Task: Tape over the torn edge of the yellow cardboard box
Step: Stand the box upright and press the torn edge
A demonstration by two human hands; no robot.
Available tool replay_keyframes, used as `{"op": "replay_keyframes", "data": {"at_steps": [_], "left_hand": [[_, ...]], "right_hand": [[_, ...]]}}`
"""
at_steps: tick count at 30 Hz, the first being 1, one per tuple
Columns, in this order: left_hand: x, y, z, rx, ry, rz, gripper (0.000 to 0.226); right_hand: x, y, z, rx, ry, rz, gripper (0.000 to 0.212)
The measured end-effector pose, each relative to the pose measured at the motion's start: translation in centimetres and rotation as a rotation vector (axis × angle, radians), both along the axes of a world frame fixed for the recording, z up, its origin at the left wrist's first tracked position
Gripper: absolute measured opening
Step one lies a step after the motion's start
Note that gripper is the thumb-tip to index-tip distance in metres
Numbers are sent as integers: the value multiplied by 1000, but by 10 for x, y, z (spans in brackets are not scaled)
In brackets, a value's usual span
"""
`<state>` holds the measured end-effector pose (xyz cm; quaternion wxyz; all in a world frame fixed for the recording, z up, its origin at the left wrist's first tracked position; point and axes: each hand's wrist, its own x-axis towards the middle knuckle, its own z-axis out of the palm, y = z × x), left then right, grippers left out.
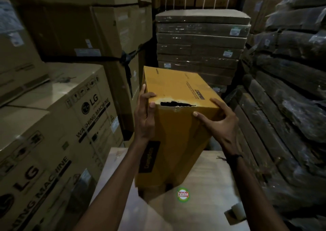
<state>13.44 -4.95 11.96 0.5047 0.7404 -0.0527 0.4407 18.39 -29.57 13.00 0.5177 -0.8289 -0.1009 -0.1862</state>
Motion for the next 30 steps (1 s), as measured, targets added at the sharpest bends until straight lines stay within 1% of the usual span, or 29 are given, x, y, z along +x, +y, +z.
{"op": "replay_keyframes", "data": {"at_steps": [4, 8, 12, 14, 16, 21, 23, 26, 28, 30], "left_hand": [[-2, 0, -22, -94, 1, -34, 58], [-6, -10, -32, -123, 23, -78, 63], [-3, -11, -36, -141, 15, -142, 55], [-2, -9, -37, -167, 30, -179, 48], [-3, -9, -37, -184, 48, -191, 45], [-7, -19, -34, -169, 80, -173, 62], [-8, -21, -36, -177, 105, -182, 64], [-9, -20, -36, -164, 95, -188, 70], [-11, -18, -35, -126, 103, -192, 65], [-12, -15, -33, -95, 119, -194, 61]], "right_hand": [[-5, 2, 6, 0, -63, -14, 88], [-11, -6, 2, -24, -99, -52, 93], [-24, -14, -9, -34, -146, -96, 93], [-29, -15, -11, -31, -167, -104, 92], [-29, -15, -11, -25, -190, -108, 89], [-23, -21, -14, -20, -187, -87, 87], [-20, -24, -15, -18, -165, -80, 87], [-20, -26, -17, -32, -168, -71, 87], [-23, -23, -19, -39, -163, -79, 85], [-27, -18, -19, -63, -177, -106, 76]]}}
